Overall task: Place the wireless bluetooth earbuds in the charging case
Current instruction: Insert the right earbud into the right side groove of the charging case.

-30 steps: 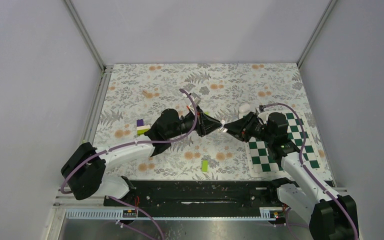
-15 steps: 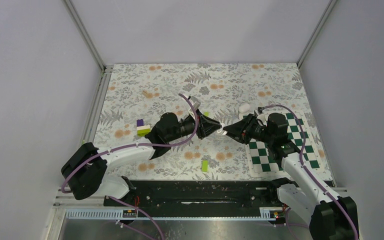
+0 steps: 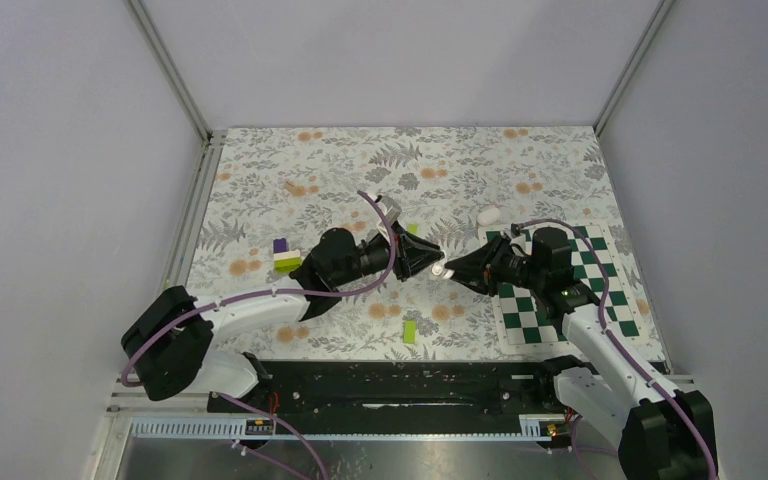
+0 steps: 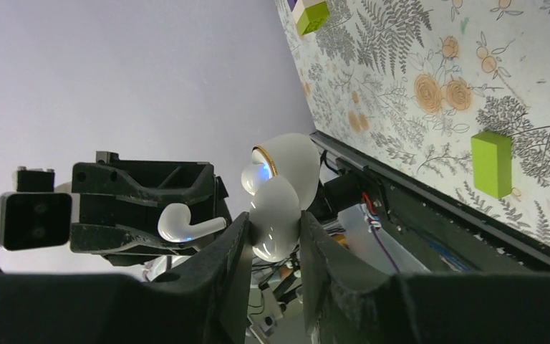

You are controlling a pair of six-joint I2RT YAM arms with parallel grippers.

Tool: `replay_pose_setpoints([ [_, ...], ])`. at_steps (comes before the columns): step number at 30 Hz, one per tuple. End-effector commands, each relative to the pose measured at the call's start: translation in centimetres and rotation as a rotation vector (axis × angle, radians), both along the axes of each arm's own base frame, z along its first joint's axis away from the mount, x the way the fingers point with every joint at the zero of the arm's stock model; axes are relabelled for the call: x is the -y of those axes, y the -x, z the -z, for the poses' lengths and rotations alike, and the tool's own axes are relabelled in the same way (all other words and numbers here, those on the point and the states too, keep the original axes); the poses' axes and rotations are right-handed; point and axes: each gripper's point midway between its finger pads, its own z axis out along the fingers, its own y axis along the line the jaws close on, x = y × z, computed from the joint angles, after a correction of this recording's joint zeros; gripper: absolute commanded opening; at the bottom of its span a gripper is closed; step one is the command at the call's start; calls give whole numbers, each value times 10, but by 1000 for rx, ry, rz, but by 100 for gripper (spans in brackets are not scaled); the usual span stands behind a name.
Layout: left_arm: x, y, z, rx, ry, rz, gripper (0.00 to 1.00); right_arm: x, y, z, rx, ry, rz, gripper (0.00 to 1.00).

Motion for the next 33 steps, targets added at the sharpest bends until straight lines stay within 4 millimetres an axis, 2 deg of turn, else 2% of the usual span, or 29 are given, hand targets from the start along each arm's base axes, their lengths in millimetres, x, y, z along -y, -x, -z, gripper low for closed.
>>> replay_pose_setpoints([
  [1,-4,6,-35,108,92,3,13,-6,2,-17,-62,-83,-5,0],
  [8,-7,9,-38,127,106,3,13,-4,1,-10,-163,-112,47,0],
  [18,-7,13,-35,145,112,11,13,-3,4,-14,-227,-147,62,0],
  [33,-2,10,-20,142,86,1,12,-6,4,-36,-211,-199,39,0],
])
